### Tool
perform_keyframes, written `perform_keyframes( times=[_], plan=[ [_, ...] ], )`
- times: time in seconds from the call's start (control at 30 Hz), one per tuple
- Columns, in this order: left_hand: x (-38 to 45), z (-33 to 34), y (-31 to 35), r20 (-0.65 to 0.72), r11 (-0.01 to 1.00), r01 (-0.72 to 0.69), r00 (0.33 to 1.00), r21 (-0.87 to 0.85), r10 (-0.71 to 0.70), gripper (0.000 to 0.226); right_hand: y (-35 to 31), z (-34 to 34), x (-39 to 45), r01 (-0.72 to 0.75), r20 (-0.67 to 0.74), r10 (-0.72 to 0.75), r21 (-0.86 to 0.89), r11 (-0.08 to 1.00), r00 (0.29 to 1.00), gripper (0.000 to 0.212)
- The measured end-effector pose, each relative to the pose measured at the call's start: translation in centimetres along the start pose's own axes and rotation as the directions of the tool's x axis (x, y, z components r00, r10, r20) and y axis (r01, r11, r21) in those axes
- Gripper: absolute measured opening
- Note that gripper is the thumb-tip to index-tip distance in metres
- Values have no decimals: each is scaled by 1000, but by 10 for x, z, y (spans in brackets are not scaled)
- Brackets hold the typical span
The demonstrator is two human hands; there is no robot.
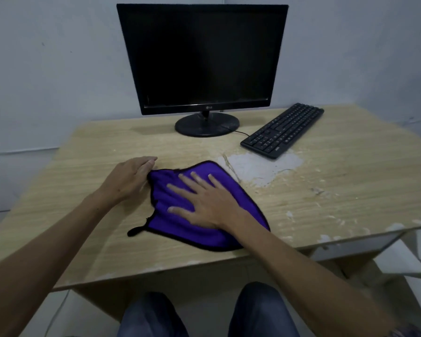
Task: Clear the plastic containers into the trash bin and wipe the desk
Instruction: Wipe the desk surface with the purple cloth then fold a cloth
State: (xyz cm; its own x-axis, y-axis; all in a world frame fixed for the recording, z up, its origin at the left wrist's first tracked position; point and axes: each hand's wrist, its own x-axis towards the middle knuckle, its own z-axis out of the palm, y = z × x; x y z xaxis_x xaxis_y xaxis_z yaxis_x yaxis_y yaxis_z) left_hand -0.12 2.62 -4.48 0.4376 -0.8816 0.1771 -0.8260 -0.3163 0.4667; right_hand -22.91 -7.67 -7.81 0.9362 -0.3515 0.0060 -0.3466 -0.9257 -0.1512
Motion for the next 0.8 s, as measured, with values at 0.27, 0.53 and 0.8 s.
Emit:
perform_keyframes(
  times=[0.27, 0.53, 0.8],
  plan=[
    [6, 10, -19, 28, 994, 8, 1000, 106, -11, 48, 56, -11, -59, 7, 32, -8, 26, 1000, 999, 68],
    [33, 15, -15, 41, 987, 4, 999, 159, -10, 49, 90, -19, 2, -262, 12, 262, 9, 965, 965, 78],
    [61, 16, -17, 41, 982, 29, 998, 186, -37, 51, 76, -15, 30, -198, 26, 199, -23, 980, 980, 84]
  ],
)
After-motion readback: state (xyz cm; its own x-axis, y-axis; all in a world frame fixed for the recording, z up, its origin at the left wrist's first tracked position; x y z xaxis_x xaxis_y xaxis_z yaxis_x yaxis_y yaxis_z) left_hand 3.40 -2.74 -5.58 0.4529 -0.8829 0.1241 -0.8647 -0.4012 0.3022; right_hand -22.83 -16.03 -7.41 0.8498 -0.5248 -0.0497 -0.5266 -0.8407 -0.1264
